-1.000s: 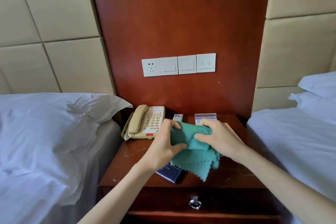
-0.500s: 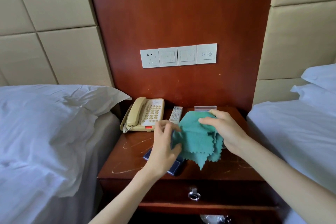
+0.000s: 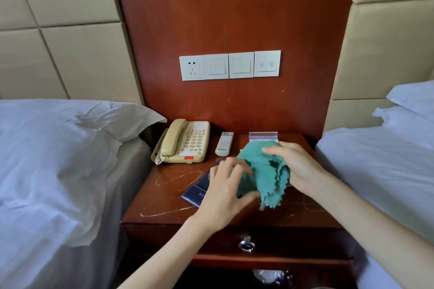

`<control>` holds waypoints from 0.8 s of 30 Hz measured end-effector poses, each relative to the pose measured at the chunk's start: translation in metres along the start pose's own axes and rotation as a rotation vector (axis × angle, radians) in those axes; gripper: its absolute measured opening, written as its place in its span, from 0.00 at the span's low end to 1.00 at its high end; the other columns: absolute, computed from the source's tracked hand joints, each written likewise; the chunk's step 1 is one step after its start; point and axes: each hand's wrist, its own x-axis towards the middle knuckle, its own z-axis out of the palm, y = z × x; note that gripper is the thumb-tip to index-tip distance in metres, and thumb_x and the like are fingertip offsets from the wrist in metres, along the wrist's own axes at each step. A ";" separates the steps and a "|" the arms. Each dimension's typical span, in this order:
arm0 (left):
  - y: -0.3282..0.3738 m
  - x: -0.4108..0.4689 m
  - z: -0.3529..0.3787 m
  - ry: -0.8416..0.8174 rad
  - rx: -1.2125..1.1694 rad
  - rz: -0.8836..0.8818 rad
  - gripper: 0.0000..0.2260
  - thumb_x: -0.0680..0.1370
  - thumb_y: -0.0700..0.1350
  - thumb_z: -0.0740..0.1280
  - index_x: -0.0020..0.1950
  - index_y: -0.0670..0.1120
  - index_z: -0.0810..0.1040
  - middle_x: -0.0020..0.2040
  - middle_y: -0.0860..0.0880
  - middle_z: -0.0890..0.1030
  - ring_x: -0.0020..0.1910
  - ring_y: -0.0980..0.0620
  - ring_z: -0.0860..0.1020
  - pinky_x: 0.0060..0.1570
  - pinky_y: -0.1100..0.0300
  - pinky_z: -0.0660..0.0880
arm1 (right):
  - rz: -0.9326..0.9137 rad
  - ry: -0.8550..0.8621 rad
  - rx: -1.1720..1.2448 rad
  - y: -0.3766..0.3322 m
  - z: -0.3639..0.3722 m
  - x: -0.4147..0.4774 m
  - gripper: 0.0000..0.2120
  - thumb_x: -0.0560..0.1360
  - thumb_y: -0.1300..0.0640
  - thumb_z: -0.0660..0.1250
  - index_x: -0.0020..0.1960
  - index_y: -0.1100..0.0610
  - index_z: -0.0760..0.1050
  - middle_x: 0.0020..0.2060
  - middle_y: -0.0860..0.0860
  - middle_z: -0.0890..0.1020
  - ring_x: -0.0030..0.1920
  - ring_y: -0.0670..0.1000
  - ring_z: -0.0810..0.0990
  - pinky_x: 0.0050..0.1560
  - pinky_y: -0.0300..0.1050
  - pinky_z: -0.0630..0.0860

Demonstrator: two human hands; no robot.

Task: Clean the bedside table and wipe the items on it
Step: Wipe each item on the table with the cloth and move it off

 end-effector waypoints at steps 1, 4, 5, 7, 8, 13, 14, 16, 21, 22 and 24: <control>0.002 -0.001 0.001 -0.035 0.005 0.002 0.17 0.72 0.58 0.66 0.55 0.52 0.70 0.59 0.55 0.69 0.60 0.56 0.68 0.57 0.57 0.64 | 0.013 0.000 0.012 0.001 0.001 -0.001 0.12 0.76 0.63 0.65 0.58 0.66 0.77 0.51 0.63 0.83 0.53 0.62 0.82 0.59 0.59 0.77; 0.007 -0.001 0.002 -0.037 -0.015 -0.010 0.15 0.72 0.56 0.67 0.54 0.52 0.70 0.58 0.54 0.69 0.58 0.54 0.69 0.54 0.54 0.67 | 0.053 0.003 0.051 0.004 0.003 0.000 0.13 0.76 0.64 0.65 0.59 0.66 0.76 0.53 0.64 0.82 0.54 0.63 0.82 0.60 0.61 0.76; 0.007 0.000 0.001 -0.025 -0.019 -0.005 0.13 0.73 0.52 0.67 0.54 0.50 0.72 0.58 0.52 0.70 0.57 0.53 0.70 0.53 0.51 0.69 | 0.063 0.005 0.061 0.006 0.004 0.000 0.13 0.76 0.64 0.65 0.59 0.65 0.76 0.53 0.64 0.82 0.54 0.63 0.82 0.59 0.61 0.76; 0.005 -0.001 0.001 -0.005 -0.004 0.028 0.09 0.75 0.45 0.67 0.54 0.45 0.76 0.57 0.49 0.73 0.56 0.50 0.73 0.51 0.47 0.72 | 0.060 0.031 0.060 0.008 0.003 0.002 0.09 0.76 0.64 0.66 0.55 0.63 0.78 0.49 0.62 0.84 0.50 0.61 0.83 0.52 0.56 0.79; 0.003 -0.002 0.000 0.008 0.004 0.049 0.08 0.76 0.42 0.67 0.54 0.44 0.78 0.57 0.48 0.75 0.55 0.49 0.75 0.50 0.47 0.73 | 0.051 0.047 0.058 0.009 0.002 0.002 0.06 0.76 0.64 0.66 0.52 0.62 0.78 0.47 0.60 0.84 0.48 0.59 0.84 0.47 0.53 0.80; -0.003 -0.012 -0.006 0.030 0.011 0.159 0.08 0.77 0.40 0.66 0.54 0.42 0.81 0.52 0.48 0.80 0.49 0.48 0.78 0.46 0.49 0.75 | 0.058 0.143 0.081 0.009 -0.009 0.007 0.14 0.74 0.62 0.68 0.59 0.63 0.75 0.52 0.61 0.83 0.52 0.59 0.82 0.58 0.56 0.77; -0.004 -0.015 -0.007 0.012 0.016 0.180 0.08 0.78 0.41 0.65 0.54 0.42 0.81 0.52 0.48 0.80 0.49 0.48 0.78 0.46 0.49 0.75 | 0.070 0.164 0.077 0.010 -0.011 0.008 0.16 0.74 0.62 0.69 0.60 0.63 0.74 0.54 0.61 0.82 0.54 0.59 0.82 0.60 0.57 0.75; -0.006 -0.018 -0.009 -0.037 0.016 0.193 0.09 0.79 0.43 0.63 0.54 0.42 0.80 0.51 0.48 0.80 0.48 0.48 0.79 0.45 0.50 0.75 | 0.083 0.160 0.065 0.012 -0.013 0.008 0.15 0.74 0.63 0.67 0.60 0.63 0.75 0.54 0.60 0.82 0.54 0.59 0.82 0.57 0.54 0.76; -0.018 -0.018 -0.012 -0.196 0.115 0.140 0.09 0.77 0.41 0.65 0.56 0.46 0.79 0.54 0.50 0.79 0.52 0.51 0.77 0.50 0.55 0.74 | 0.064 0.217 0.068 0.018 -0.012 0.010 0.15 0.75 0.67 0.65 0.61 0.65 0.72 0.55 0.63 0.81 0.55 0.62 0.81 0.58 0.58 0.75; -0.023 -0.018 -0.012 -0.222 0.135 0.091 0.10 0.77 0.42 0.65 0.58 0.47 0.78 0.56 0.51 0.79 0.54 0.51 0.76 0.52 0.56 0.72 | 0.055 0.228 0.074 0.018 -0.012 0.011 0.15 0.75 0.67 0.64 0.61 0.65 0.71 0.55 0.63 0.80 0.55 0.62 0.80 0.58 0.57 0.75; -0.034 -0.017 -0.015 -0.254 0.196 -0.055 0.13 0.77 0.45 0.64 0.62 0.49 0.75 0.61 0.52 0.76 0.59 0.51 0.74 0.56 0.58 0.68 | 0.043 0.234 0.089 0.017 -0.013 0.013 0.14 0.76 0.67 0.64 0.61 0.63 0.73 0.55 0.61 0.81 0.54 0.60 0.81 0.57 0.55 0.76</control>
